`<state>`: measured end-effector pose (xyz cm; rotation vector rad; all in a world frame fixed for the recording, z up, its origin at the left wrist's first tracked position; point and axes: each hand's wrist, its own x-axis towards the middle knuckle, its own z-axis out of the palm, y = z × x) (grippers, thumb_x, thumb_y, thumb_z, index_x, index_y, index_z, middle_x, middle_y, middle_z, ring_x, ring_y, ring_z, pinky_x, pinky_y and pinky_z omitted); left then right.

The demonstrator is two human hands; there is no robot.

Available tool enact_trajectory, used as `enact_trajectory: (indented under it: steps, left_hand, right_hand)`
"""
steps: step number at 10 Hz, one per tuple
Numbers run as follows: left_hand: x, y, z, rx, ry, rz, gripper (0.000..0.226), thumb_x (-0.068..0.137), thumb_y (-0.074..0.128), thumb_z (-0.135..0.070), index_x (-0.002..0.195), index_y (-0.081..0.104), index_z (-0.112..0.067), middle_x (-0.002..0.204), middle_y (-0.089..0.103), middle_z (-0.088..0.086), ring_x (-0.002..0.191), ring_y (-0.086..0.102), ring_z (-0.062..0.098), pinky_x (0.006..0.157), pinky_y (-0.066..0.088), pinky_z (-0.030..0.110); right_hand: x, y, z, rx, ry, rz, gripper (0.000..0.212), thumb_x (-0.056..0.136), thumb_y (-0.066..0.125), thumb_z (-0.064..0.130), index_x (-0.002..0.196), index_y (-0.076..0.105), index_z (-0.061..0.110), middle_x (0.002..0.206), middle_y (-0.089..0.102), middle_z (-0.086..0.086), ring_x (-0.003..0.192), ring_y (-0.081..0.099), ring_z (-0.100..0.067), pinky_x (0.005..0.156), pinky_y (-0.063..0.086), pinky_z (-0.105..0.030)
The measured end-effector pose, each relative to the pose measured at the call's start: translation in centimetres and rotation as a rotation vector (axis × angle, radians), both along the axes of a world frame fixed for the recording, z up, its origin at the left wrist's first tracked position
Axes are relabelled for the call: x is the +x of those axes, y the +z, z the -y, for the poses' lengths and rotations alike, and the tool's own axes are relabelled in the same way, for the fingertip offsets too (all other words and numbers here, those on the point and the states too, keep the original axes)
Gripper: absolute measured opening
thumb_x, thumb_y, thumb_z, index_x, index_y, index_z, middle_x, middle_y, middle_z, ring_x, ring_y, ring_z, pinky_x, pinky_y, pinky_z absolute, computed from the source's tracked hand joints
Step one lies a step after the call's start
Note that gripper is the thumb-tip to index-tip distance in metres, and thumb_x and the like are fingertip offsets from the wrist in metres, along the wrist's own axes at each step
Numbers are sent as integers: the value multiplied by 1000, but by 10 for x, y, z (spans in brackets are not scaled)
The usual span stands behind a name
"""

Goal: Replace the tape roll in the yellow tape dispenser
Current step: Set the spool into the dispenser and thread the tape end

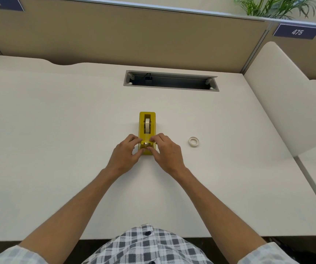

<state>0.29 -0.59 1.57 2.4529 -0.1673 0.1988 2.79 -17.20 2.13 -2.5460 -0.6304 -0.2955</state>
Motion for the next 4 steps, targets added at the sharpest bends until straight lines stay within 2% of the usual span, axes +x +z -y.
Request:
enact_trajectory:
  steps: [2, 4]
  left_hand:
    - [0, 4, -2, -1, -16, -3, 35, 86, 67, -24, 117, 64, -7, 113, 62, 7, 90, 62, 22, 79, 58, 38]
    - [2, 12, -9, -34, -43, 6, 37, 83, 65, -16, 120, 63, -11, 112, 64, 2, 92, 63, 21, 80, 57, 39]
  right_hand:
    - [2, 3, 3, -7, 15, -25, 28, 91, 64, 34, 112, 61, 16, 108, 63, 1, 89, 62, -17, 61, 50, -28]
    - [2, 10, 9, -11, -12, -11, 42, 91, 59, 49, 121, 57, 20, 110, 64, 4, 93, 62, -15, 64, 54, -32]
